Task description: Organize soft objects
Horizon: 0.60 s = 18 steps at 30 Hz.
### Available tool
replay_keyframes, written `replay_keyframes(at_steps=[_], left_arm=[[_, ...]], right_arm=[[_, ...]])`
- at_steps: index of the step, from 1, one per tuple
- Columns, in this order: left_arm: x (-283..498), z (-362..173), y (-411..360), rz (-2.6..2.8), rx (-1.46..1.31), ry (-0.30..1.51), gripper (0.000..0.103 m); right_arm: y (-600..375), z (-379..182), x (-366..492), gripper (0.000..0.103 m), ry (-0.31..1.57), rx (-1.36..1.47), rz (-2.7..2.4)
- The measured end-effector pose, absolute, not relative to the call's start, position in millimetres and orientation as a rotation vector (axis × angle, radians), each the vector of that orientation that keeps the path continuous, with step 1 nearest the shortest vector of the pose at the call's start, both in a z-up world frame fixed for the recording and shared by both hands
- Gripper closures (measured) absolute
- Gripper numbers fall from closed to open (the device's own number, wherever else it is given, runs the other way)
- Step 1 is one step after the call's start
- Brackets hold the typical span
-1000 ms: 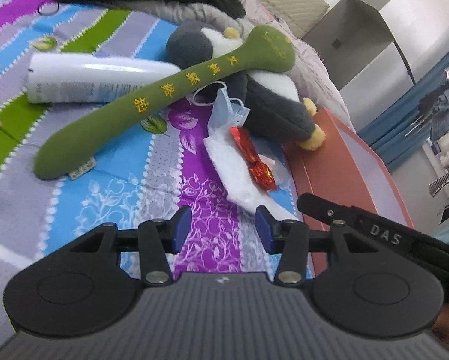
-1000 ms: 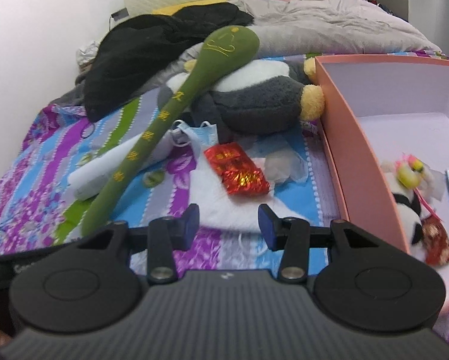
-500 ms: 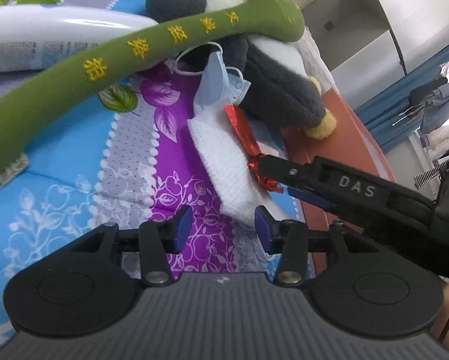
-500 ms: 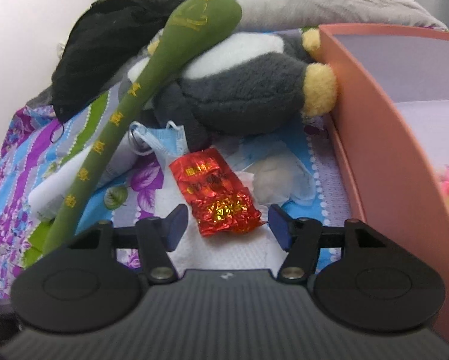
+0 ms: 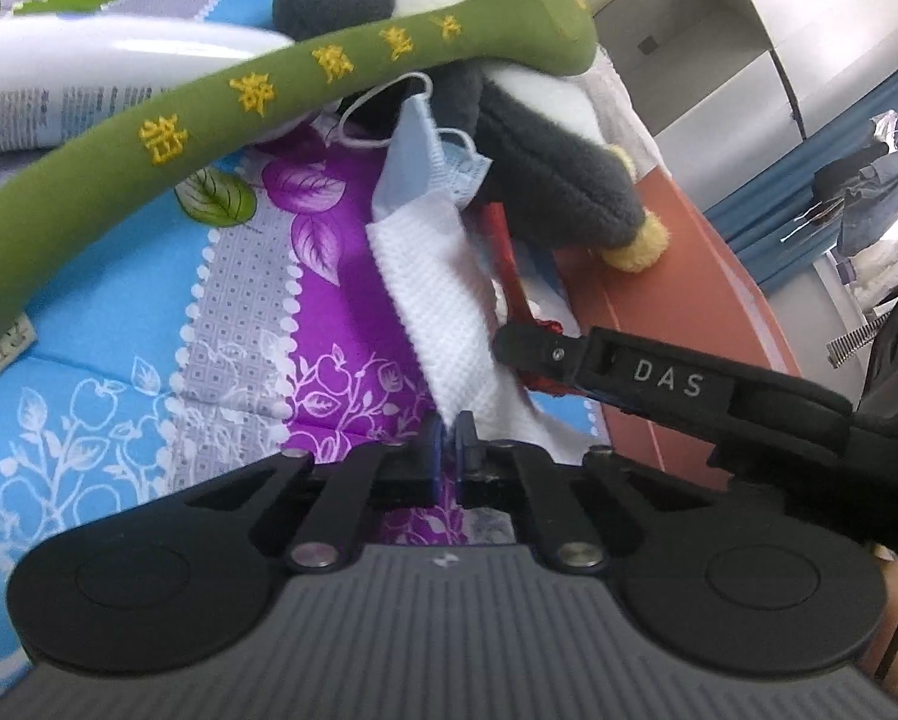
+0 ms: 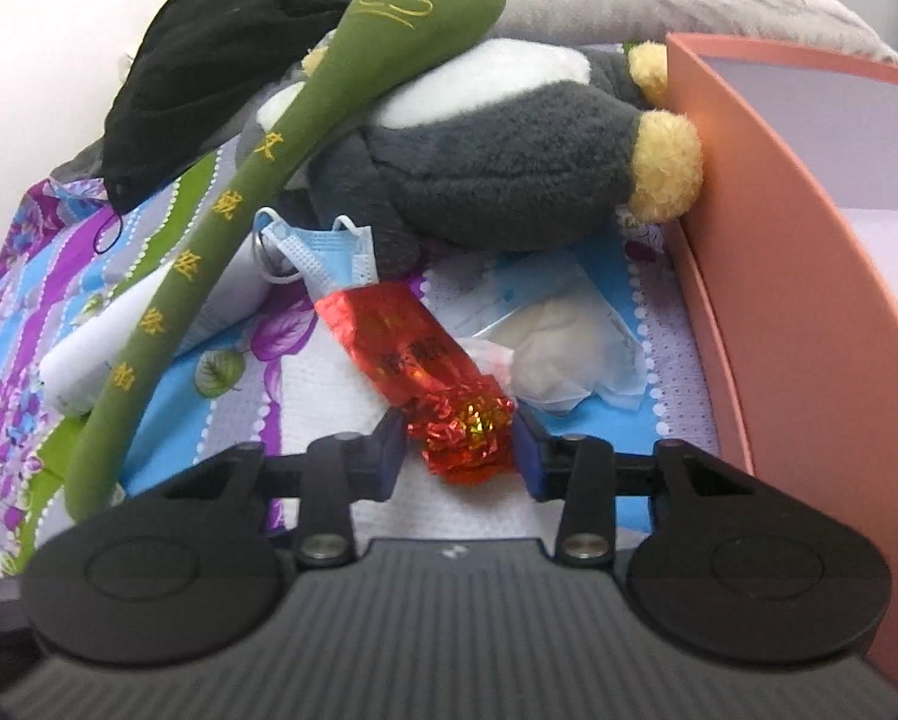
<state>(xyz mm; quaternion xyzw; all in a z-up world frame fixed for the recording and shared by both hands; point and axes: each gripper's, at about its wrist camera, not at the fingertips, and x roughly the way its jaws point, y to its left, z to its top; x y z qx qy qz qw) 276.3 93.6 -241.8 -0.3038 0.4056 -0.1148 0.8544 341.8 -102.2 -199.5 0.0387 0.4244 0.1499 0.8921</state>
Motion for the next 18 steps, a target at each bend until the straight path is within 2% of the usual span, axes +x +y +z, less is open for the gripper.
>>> replay_keyframes(at_steps=[3,5,18], left_arm=[[265,-232,93,-0.237,-0.633,0.839,0.099],[257,-225,94,-0.235,-0.634,0.829,0.099],[174,-189,116,-0.200,-0.648,0.786,0.099]], right_arm=[[-102,-193,334,0.062,0.869,0.070,0.310],[-103,-188,327,0.076,0.859,0.063,0.310],[-109,-161,265,0.081,0.830,0.048,0.321]])
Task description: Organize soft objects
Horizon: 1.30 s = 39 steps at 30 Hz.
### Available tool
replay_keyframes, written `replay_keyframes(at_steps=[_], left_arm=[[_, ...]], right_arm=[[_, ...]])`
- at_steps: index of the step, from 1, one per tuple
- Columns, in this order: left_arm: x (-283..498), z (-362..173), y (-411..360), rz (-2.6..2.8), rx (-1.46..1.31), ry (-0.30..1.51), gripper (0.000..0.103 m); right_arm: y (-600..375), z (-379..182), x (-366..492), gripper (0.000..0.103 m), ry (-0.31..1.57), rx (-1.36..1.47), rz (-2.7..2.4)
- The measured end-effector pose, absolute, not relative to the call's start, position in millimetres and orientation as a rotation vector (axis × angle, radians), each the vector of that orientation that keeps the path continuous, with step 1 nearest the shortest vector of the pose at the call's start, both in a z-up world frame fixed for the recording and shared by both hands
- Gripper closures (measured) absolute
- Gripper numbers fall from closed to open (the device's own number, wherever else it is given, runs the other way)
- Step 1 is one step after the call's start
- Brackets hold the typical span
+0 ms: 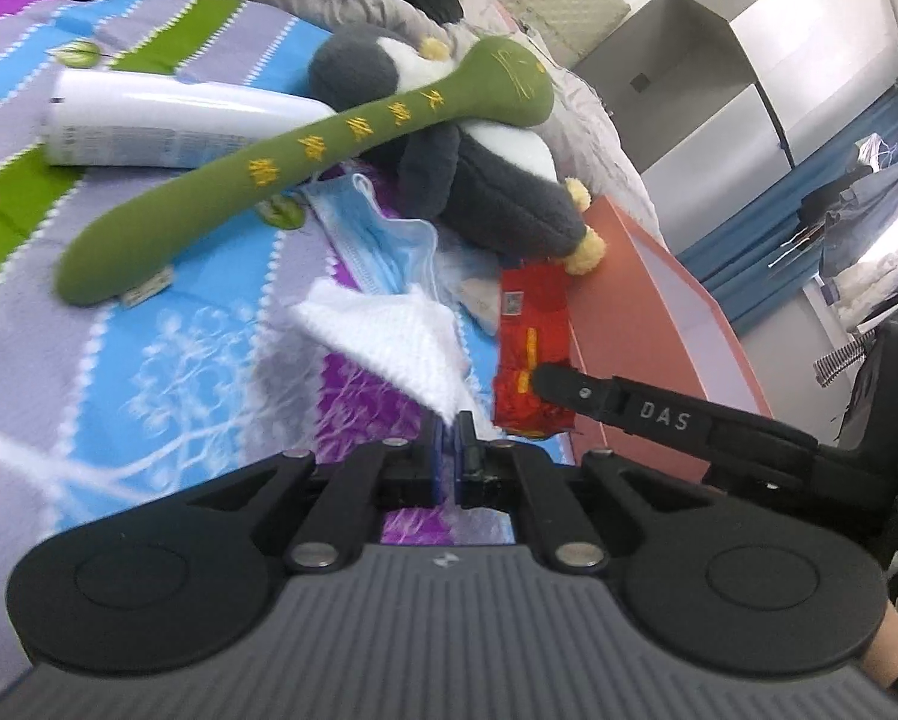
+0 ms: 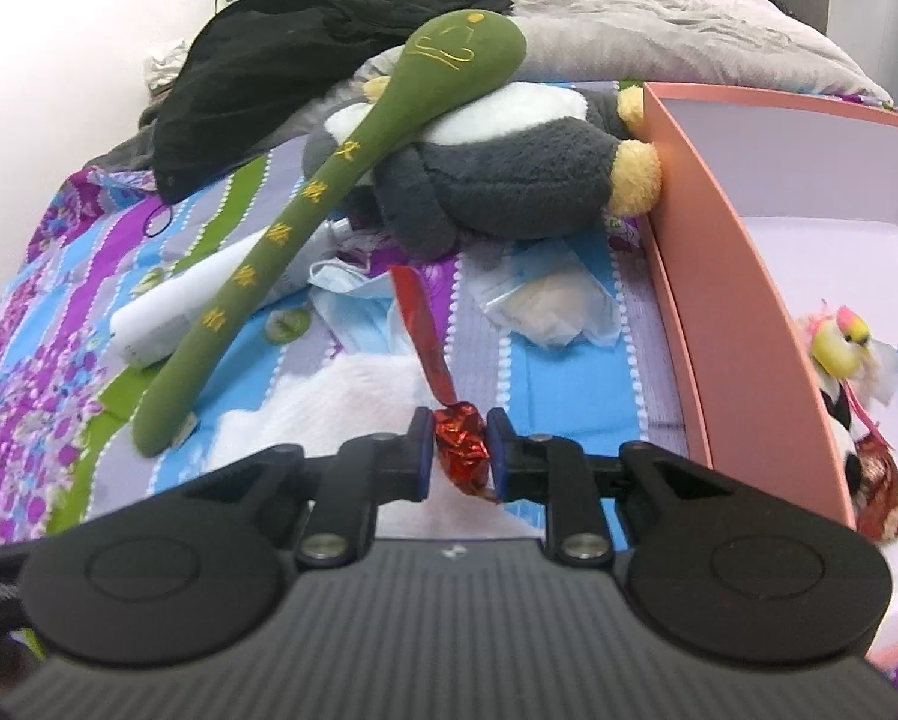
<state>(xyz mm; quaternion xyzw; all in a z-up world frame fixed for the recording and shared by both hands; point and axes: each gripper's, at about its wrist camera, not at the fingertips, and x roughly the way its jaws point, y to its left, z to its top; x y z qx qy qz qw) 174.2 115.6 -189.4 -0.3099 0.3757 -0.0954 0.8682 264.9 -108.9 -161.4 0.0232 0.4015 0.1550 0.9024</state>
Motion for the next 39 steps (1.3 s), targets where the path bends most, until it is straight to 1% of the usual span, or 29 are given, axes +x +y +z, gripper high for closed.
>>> replay_keyframes(at_steps=[9,14,21,23,25,27,28,29,30,31,33,39], left_arm=[[108,-191,148,-0.147,-0.611,0.826,0.099],[88,-201,158,-0.093,-0.493,0.874,0.098],[74,-207,166,-0.108,-0.461,0.893,0.098],[74,-205,164,-0.118,-0.446,0.891,0.093],[73,-201,162,-0.130,-0.423,0.880,0.080],[72,-196,159,-0.147,-0.395,0.873,0.075],[72,-194,157,-0.151,-0.377,0.870,0.073],[72,-191,155,-0.154,-0.354,0.866,0.072],[72,-187,154,-0.159,-0.331,0.862,0.068],[71,-185,152,-0.164,-0.314,0.855,0.060],[70,-179,151,-0.168,-0.281,0.842,0.053],[67,-171,147,-0.156,-0.231,0.836,0.046]], right_arm=[[-103,-159,222,0.081,0.805,-0.048,0.308],[-91,-177,199,0.080,0.816,-0.167,0.310],[-81,-181,175,0.077,0.828,-0.210,0.329],[-82,-180,172,0.076,0.837,-0.202,0.333],[-81,-179,170,0.070,0.844,-0.200,0.331],[-83,-179,170,0.048,0.861,-0.165,0.352],[-85,-180,170,0.044,0.871,-0.136,0.365],[-87,-180,171,0.042,0.880,-0.105,0.375],[-89,-181,171,0.042,0.880,-0.083,0.380],[-91,-181,171,0.042,0.875,-0.064,0.383],[-94,-182,173,0.042,0.865,-0.036,0.378],[-98,-193,187,0.042,0.882,0.054,0.377]])
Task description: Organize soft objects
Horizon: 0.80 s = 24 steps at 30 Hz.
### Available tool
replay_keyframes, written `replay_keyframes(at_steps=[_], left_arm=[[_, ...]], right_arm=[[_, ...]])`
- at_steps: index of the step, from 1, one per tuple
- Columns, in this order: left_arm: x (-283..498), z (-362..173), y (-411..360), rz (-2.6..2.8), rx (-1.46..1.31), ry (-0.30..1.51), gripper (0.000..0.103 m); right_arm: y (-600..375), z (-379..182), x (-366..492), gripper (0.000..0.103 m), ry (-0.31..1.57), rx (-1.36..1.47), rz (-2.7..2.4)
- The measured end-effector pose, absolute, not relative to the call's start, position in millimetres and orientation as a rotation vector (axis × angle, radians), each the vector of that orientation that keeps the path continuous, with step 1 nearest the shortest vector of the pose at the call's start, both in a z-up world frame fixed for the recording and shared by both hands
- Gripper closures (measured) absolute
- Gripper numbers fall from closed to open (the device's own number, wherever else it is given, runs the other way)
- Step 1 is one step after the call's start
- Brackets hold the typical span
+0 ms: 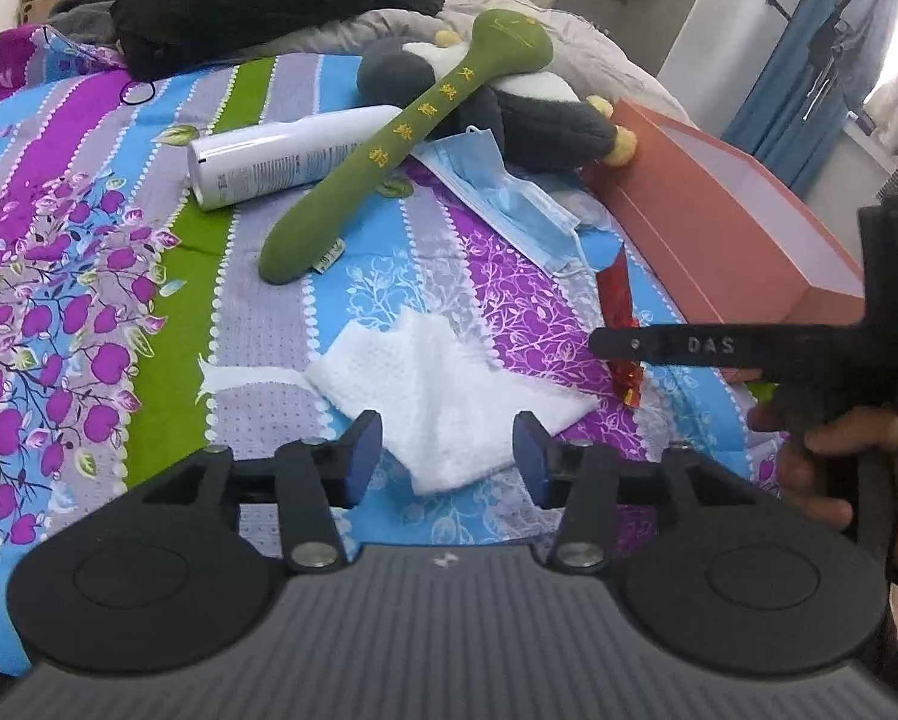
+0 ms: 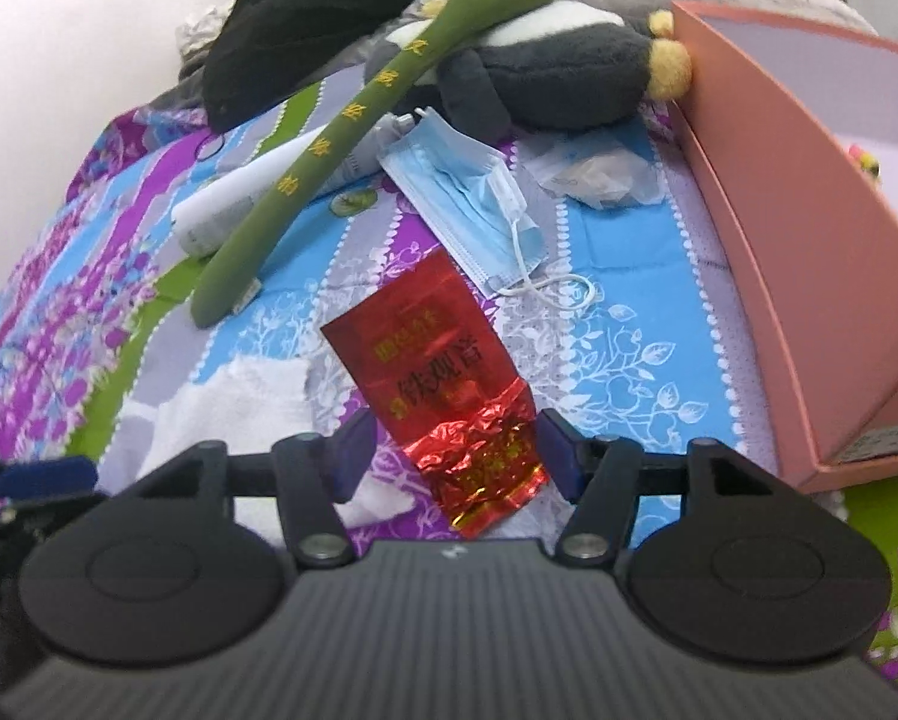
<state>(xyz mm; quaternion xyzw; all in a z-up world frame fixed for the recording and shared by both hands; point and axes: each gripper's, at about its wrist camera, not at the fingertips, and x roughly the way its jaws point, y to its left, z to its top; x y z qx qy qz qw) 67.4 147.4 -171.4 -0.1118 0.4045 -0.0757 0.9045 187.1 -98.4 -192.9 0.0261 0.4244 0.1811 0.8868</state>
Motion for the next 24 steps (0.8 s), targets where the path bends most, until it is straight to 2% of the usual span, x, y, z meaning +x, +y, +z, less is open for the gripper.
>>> replay_keyframes(at_steps=[5,8,24], left_arm=[[66,-171,137,-0.154,-0.200,0.835,0.039],[69,-174,131,-0.157,-0.190,0.843,0.039],[85,-190,101,-0.150,-0.093,0.853,0.037]], right_arm=[[-103,-199,194,0.041,0.877,0.115,0.356],[-103,-201,197,0.033,0.869,0.087,0.350],[-102,-198,207,0.033,0.861,-0.009,0.533]])
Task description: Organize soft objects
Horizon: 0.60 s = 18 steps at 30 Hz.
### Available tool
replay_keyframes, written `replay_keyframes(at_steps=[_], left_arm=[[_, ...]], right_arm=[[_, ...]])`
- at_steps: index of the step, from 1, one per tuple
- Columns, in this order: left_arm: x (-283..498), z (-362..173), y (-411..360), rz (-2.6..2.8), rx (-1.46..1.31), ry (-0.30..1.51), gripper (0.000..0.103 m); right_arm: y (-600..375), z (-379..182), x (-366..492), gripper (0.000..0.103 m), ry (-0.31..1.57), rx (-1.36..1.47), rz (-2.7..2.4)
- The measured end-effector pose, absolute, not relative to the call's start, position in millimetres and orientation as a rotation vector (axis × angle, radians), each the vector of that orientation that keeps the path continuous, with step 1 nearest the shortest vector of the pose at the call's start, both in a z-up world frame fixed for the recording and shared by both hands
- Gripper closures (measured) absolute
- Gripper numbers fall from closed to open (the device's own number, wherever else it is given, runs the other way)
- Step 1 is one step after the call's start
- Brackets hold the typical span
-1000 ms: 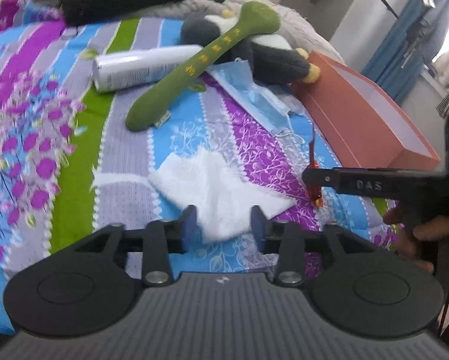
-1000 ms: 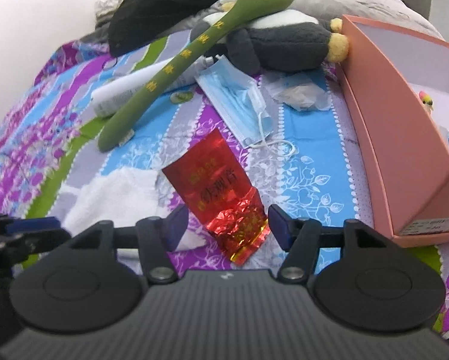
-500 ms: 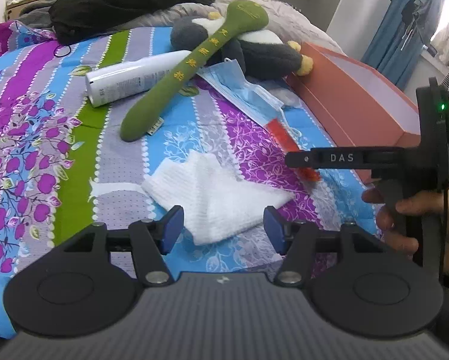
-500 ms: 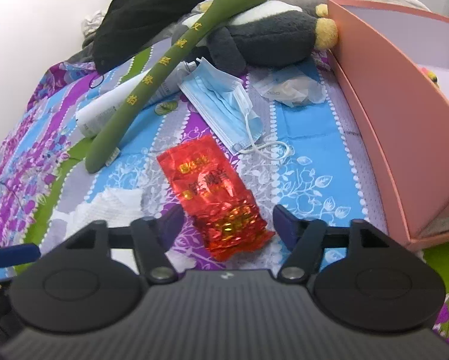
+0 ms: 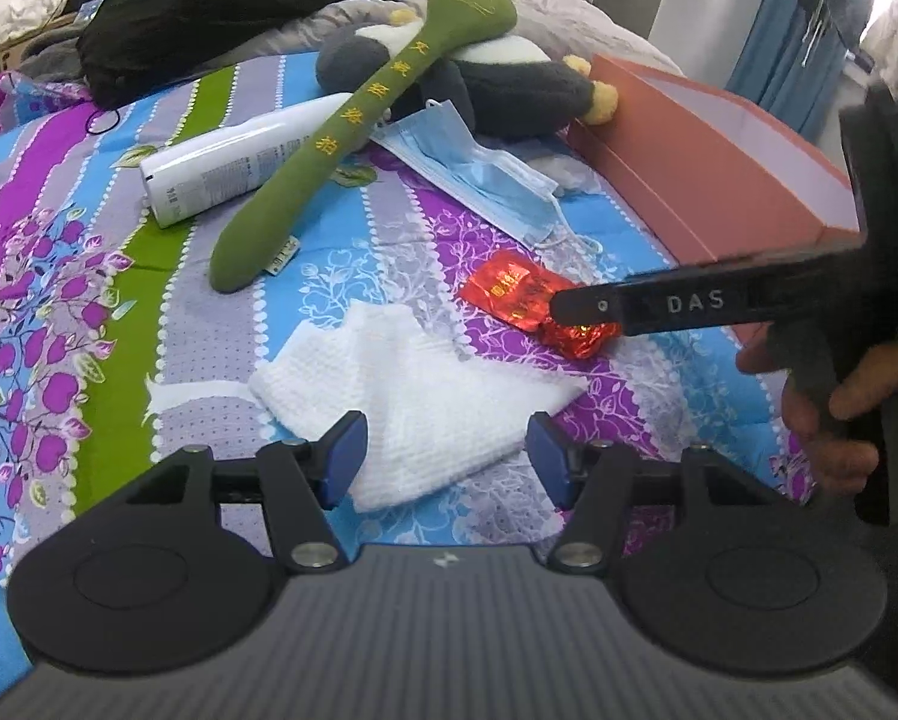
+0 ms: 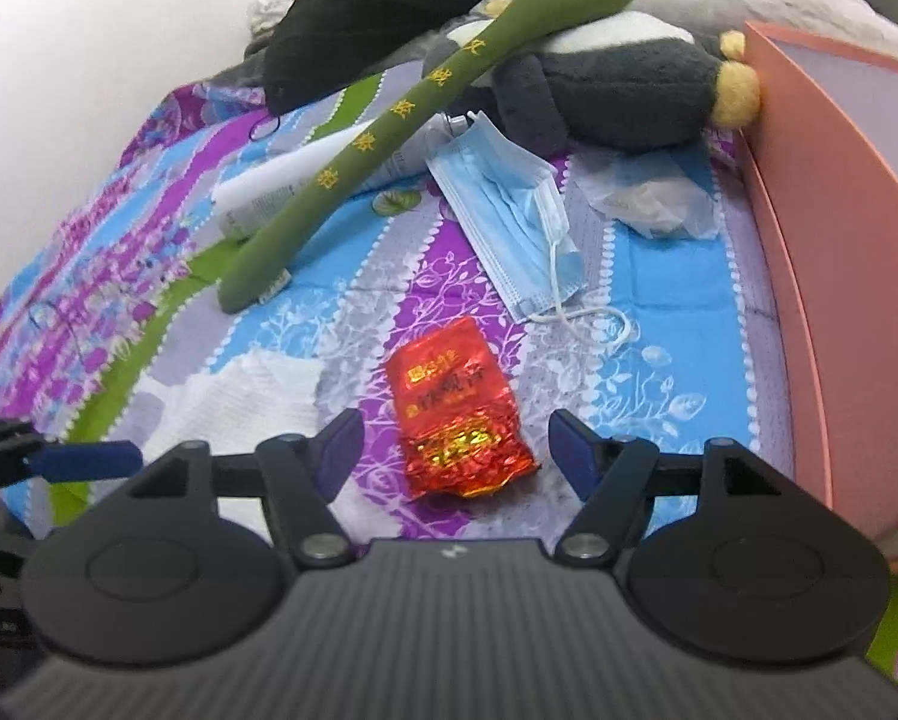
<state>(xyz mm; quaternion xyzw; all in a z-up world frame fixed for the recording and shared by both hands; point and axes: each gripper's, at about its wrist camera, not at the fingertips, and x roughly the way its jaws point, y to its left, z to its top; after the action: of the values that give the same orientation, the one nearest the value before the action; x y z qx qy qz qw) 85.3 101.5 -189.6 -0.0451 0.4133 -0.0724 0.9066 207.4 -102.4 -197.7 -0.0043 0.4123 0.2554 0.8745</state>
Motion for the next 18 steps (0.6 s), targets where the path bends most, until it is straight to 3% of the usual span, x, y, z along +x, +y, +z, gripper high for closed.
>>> replay_keyframes(at_steps=[3,7,9,12,18], left_arm=[[88,-192,96,-0.147,-0.072,0.851,0.035],[93,-193,93,-0.129,-0.041,0.850,0.023],[96,-193,92,-0.128,-0.022,0.858,0.021],[99,-195,91,-0.129,-0.007,0.864,0.020],[106,-205,91,-0.122,0.030,0.887,0.019]], right_arm=[[-97,-201,211,0.033,0.852,-0.077,0.550],[-88,-210,213,0.034,0.872,-0.149,0.573],[-88,-214,212,0.041,0.882,-0.148,0.577],[-90,-216,210,0.047,0.879,-0.136,0.552],[-99,-210,202,0.048,0.863,-0.112,0.525]])
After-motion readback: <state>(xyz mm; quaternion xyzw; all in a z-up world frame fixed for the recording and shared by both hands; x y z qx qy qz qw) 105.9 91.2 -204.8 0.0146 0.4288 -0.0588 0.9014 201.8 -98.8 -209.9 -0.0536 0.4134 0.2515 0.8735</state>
